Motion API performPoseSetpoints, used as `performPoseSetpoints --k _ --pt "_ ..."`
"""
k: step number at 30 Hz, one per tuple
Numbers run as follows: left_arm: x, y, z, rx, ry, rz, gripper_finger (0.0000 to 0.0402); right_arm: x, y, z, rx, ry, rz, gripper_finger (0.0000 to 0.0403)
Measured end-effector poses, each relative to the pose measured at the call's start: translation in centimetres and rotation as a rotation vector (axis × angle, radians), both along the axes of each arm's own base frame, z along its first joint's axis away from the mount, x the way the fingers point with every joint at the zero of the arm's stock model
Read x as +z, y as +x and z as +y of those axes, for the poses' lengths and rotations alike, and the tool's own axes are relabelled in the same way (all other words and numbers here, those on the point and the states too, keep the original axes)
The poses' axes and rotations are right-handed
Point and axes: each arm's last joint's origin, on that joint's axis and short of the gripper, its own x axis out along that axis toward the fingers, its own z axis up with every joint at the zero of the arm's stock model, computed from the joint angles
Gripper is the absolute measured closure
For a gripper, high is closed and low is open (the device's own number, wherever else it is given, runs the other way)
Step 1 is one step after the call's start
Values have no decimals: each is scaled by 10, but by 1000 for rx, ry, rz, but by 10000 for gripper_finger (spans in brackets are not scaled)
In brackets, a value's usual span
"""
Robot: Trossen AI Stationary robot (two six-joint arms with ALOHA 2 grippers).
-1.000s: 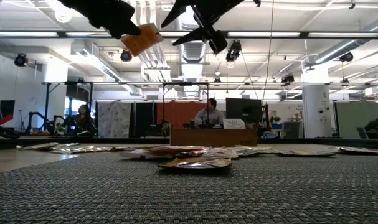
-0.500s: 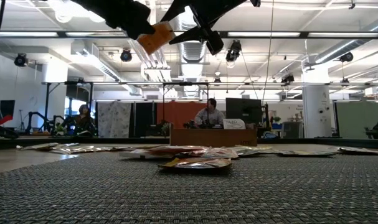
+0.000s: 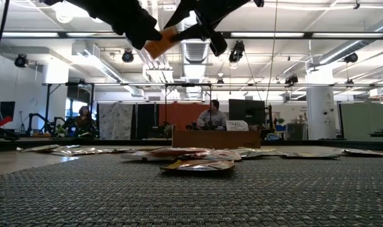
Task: Pick & Place Tea
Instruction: Put the white tea bag into the right section of the wooden organizer
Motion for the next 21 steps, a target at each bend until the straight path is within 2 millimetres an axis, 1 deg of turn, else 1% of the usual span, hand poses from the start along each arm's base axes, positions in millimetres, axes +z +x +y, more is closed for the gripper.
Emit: performPoseSetpoints --k 8,15,17,21 --pt "0 1 2 -17 -6 -3 401 -5 -3 -2 5 5 61 349" --pt "0 2 2 -32 -42 -41 398 -5 -4 -5 5 -48 70 390" --pt "0 2 1 -46 -57 -55 385 -6 -4 -7 2 -70 82 393" --pt "1 2 1 -45 -82 -85 339 -6 -5 -9 12 -153 98 394"
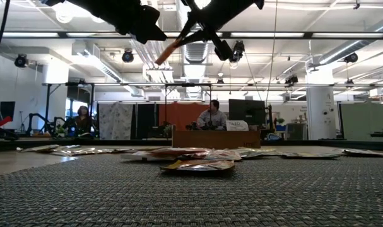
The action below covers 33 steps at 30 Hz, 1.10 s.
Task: Pick & Place Tea
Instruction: Put the white tea bag into the right section of the wooden organizer
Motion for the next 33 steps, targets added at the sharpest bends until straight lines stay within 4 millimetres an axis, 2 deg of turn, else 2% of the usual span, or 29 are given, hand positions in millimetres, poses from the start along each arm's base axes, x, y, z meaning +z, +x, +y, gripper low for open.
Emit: performPoseSetpoints --k 4,10,17,22,29,33 --pt "0 0 0 19 -6 -11 301 -2 -2 -2 43 -72 44 394" --pt "4 -7 2 80 -78 -99 291 -9 -12 -11 138 -211 197 394" --pt "7 -34 11 53 -362 -217 291 -1 -34 -25 244 -360 319 394" --pt "5 -54 19 5 -592 -191 291 8 -54 -39 307 -445 395 394" --pt "8 -61 29 -110 -822 -137 291 12 -66 -60 409 -488 386 394" --pt "5 -63 38 -112 -886 -100 291 10 -72 -69 458 -532 426 394"
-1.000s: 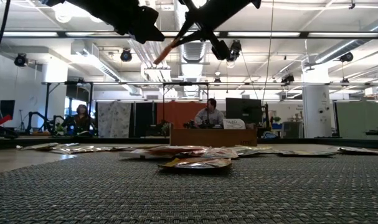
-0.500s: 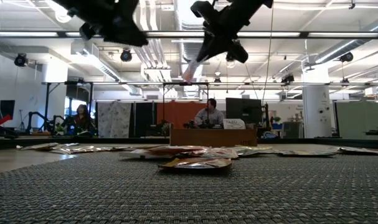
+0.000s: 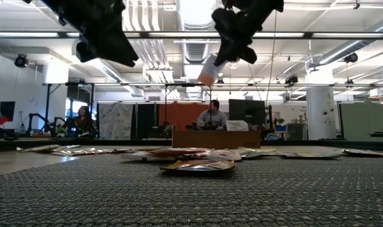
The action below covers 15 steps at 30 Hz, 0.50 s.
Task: Pick & Place Tea
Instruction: Put the white tea bag into the right section of the wooden organizer
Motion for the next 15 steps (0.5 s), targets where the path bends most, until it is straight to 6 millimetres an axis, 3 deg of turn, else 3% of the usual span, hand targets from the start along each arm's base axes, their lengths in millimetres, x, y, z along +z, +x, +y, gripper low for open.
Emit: performPoseSetpoints --k 7,15 --pt "-3 -4 19 -35 -65 54 291 -9 -16 -13 88 -159 209 394" --pt "-25 -9 42 -97 -215 86 291 -37 -18 -40 128 -172 381 394"
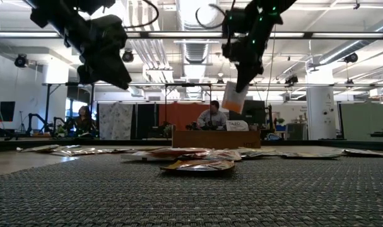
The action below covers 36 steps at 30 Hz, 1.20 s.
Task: Pick & Place Tea
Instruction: Put the white tea bag into the right section of the wooden organizer
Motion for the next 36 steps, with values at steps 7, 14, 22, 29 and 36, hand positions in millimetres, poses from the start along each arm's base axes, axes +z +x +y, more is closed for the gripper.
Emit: performPoseSetpoints --k 7,14,22,29,36 --pt "-7 -6 8 -10 -62 -15 291 -4 9 -21 141 -34 142 394" --pt "-7 -6 10 -7 -57 -16 291 -12 25 -34 377 -38 293 394" --pt "-7 -6 10 -4 -60 -17 291 -29 43 -52 465 66 474 394" --pt "-7 -7 10 0 -58 -16 291 -28 52 -65 469 90 476 394" --pt "-8 -7 10 8 -54 -13 291 -35 49 -67 499 149 466 394"
